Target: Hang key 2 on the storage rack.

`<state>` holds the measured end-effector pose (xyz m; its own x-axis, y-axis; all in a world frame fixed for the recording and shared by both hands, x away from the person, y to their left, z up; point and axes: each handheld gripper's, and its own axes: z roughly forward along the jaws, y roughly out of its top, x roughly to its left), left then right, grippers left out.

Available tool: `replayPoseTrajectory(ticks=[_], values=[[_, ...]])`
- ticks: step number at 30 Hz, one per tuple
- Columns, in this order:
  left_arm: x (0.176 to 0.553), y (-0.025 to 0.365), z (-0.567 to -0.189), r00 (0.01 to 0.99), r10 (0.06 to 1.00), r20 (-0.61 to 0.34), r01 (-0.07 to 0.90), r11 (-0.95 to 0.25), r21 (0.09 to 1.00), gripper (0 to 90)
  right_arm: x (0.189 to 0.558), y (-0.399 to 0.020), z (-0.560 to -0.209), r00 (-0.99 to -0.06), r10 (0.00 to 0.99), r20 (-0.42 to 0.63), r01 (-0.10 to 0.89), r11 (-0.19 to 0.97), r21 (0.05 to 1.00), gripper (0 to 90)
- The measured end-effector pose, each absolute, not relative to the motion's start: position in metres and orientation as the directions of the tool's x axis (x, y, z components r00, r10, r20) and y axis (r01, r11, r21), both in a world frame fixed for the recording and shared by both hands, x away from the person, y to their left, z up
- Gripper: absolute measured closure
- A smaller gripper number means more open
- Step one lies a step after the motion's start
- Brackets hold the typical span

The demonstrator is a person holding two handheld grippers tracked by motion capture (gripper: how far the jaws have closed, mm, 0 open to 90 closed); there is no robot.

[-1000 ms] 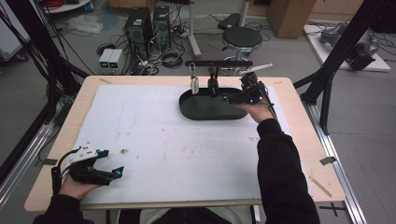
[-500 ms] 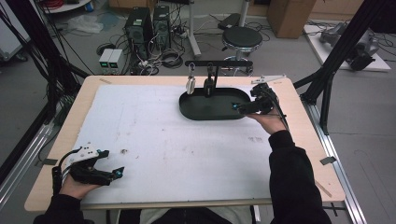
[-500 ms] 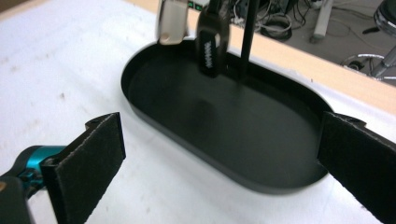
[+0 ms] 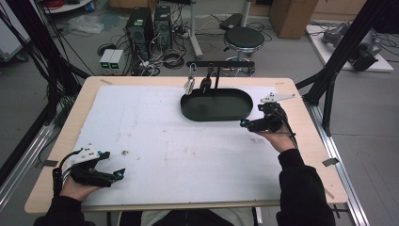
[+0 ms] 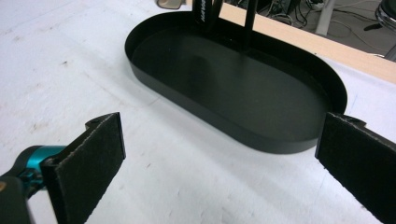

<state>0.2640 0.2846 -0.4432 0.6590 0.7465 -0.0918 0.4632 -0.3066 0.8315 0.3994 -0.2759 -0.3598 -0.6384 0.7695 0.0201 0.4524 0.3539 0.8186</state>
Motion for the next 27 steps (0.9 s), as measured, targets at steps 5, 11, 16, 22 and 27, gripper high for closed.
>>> replayPoseTrajectory(ticks=[5,11,16,22,27], values=[[0.264,0.285,-0.443,0.658,0.747,-0.091,0.463,-0.307,0.832,6.6,0.389,-0.279,-0.365,-0.647,0.762,0.027,0.447,0.351,0.823,0.8],[0.264,0.285,-0.443,0.658,0.748,-0.09,0.462,-0.306,0.833,6.6,0.378,-0.278,-0.373,-0.667,0.745,0.025,0.45,0.375,0.81,0.8],[0.263,0.285,-0.443,0.656,0.75,-0.091,0.461,-0.302,0.835,6.6,0.367,-0.276,-0.383,-0.689,0.724,0.031,0.45,0.394,0.801,0.8],[0.263,0.285,-0.442,0.66,0.746,-0.086,0.458,-0.309,0.833,6.6,0.354,-0.277,-0.394,-0.708,0.706,0.023,0.45,0.426,0.785,0.8],[0.263,0.285,-0.442,0.66,0.747,-0.084,0.456,-0.309,0.835,6.6,0.343,-0.28,-0.398,-0.718,0.696,0.018,0.441,0.435,0.785,0.8]])
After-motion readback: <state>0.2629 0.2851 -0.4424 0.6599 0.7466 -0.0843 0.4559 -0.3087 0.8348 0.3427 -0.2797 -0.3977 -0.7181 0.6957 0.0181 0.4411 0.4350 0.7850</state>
